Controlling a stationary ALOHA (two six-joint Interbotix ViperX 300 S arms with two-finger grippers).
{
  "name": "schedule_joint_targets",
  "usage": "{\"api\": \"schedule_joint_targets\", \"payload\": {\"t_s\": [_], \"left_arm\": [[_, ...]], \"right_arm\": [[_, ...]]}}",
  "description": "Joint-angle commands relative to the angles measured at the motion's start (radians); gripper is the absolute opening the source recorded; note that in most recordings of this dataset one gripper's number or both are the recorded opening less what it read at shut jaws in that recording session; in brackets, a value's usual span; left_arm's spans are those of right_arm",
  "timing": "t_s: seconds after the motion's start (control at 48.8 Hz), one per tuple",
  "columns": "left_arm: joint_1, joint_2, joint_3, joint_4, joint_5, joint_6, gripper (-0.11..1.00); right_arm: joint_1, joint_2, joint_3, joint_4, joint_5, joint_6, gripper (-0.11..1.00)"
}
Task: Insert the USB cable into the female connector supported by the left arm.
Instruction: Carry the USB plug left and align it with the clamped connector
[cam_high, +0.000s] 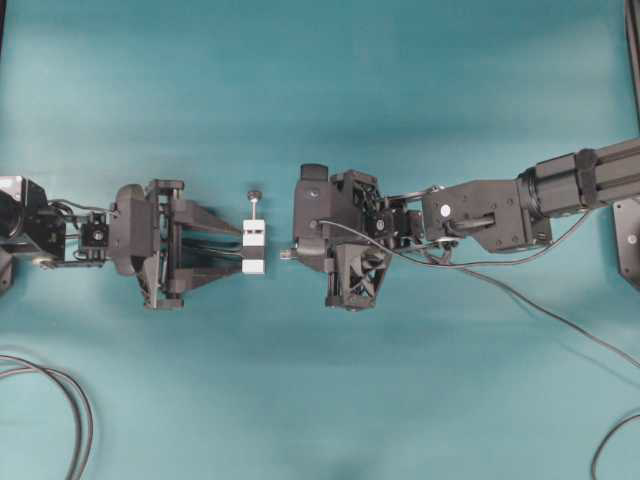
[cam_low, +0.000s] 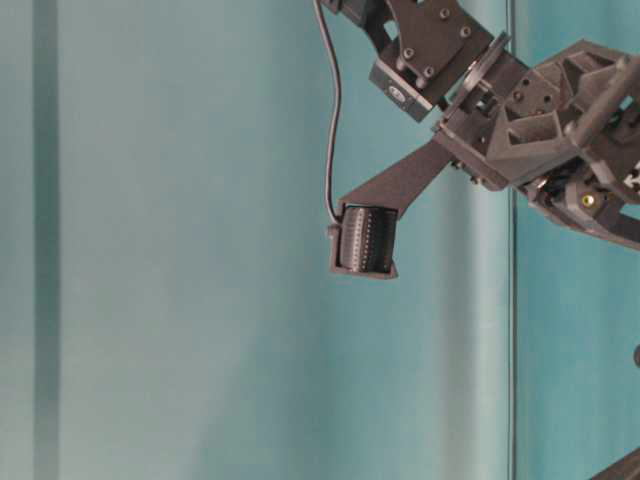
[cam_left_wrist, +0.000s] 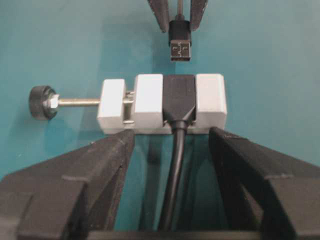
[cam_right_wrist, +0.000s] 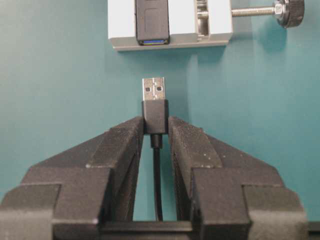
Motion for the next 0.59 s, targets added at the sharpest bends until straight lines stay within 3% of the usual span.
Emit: {"api": "schedule_joint_targets", "payload": {"t_s": [0.0, 0.574], "left_arm": [[0.018, -0.017, 0.011, -0.006, 0.003, 0.025, 0.65], [0.018, -0.017, -0.003, -0.006, 0.005, 0.048, 0.65]], "right_arm": [[0.000, -0.014, -0.023, -0.003, -0.005, -0.002, 0.20], [-0.008, -0.011, -0.049, -0.008, -0.005, 0.000, 0.20]]}}
